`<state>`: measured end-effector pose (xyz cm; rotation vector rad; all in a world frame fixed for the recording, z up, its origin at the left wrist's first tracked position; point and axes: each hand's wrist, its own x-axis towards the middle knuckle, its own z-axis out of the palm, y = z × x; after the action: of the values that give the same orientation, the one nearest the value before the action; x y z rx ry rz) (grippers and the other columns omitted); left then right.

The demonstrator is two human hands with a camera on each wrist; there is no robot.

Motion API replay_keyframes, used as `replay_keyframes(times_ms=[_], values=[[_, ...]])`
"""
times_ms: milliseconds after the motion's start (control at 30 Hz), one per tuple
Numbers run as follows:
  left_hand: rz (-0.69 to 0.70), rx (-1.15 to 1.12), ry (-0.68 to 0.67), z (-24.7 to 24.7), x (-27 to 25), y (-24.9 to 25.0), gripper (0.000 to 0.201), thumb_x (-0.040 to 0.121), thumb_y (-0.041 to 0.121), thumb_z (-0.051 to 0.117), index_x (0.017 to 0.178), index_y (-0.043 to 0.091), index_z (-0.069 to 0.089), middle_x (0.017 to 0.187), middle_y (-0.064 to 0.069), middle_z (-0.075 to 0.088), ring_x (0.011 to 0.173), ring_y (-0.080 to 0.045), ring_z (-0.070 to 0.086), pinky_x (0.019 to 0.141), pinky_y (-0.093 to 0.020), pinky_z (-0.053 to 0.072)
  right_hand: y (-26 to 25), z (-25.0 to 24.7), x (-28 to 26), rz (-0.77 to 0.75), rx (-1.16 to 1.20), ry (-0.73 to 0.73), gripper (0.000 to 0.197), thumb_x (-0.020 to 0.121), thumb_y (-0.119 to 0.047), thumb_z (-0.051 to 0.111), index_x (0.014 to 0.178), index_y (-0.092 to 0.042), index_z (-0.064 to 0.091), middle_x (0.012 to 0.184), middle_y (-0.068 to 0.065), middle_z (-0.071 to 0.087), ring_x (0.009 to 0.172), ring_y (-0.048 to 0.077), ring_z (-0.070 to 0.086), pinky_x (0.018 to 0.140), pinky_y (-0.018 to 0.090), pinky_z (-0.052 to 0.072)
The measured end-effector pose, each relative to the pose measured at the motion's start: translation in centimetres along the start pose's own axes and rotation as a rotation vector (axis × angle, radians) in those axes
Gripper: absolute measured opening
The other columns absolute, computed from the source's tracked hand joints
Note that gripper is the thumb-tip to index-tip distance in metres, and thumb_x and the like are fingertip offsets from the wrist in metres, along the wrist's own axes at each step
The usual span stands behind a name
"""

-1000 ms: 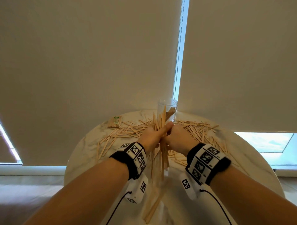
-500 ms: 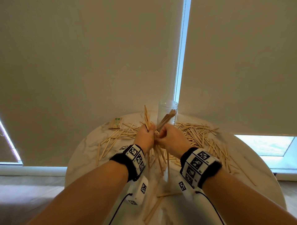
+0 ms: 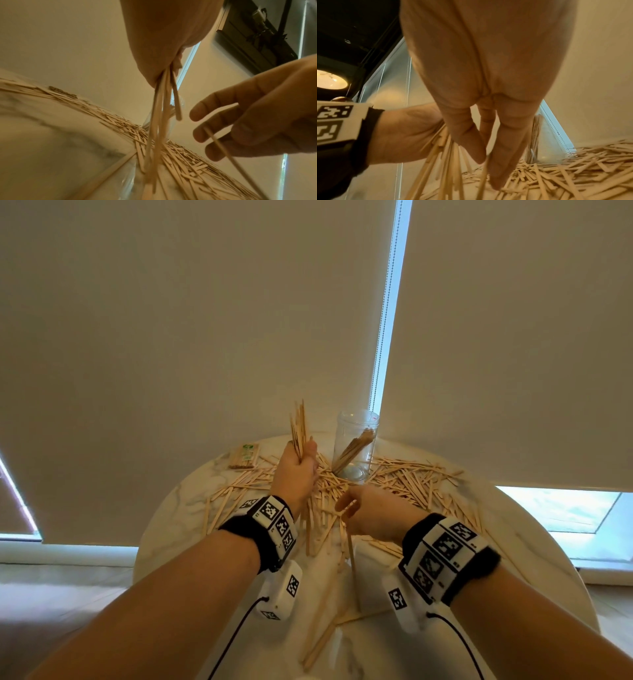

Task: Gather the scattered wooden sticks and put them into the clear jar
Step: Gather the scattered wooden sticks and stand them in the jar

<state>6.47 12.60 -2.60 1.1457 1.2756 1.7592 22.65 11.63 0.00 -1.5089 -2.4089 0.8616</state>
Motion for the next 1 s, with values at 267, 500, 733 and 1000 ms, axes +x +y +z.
replay_keyframes(times_ms=[267,500,733,1000], values=[[-0.031,-0.102,-0.028,0.1,-0.6,-0.2,0.011,0.104,0.028,0.048,0.099,0.018,0.048,0.067,0.003,0.049,0.050,-0.011,0.045,0.051,-0.029,0.043,1.0,0.4,-0.2,0.033,0.131,-0.043,0.016,0.089,-0.026,0.072,0.101,-0.017,0.068,0.097,0.003,0.071,0.087,0.016,0.071,0.076,0.029,0.062],[0.000,-0.068,-0.026,-0.2,-0.8,0.7,0.019,0.102,0.036,0.050,0.097,0.018,0.048,0.061,0.008,0.041,0.050,-0.008,0.039,0.053,-0.032,0.043,1.0,3.2,-0.6,0.051,-0.449,-0.248,0.037,0.081,-0.028,0.078,0.111,-0.007,0.071,0.107,0.007,0.074,0.100,0.023,0.069,0.091,0.036,0.057],[0.013,-0.122,-0.022,-0.8,-1.3,1.4,0.024,0.103,0.037,0.046,0.091,0.017,0.045,0.056,0.009,0.038,0.047,-0.009,0.036,0.049,-0.028,0.038,1.0,1.9,-0.4,0.032,-0.218,-0.122,0.018,0.090,-0.014,0.069,0.106,-0.008,0.071,0.101,0.008,0.074,0.083,0.017,0.068,0.082,0.032,0.060],[0.006,0.012,-0.101,0.1,-2.1,-0.2,0.038,0.099,0.053,0.045,0.100,0.016,0.054,0.080,0.001,0.060,0.063,-0.012,0.055,0.059,-0.031,0.046,-2.5,-2.5,-0.4,-0.217,0.457,0.301,0.008,0.091,-0.014,0.071,0.095,-0.008,0.069,0.085,0.007,0.075,0.075,0.016,0.075,0.074,0.034,0.063]])
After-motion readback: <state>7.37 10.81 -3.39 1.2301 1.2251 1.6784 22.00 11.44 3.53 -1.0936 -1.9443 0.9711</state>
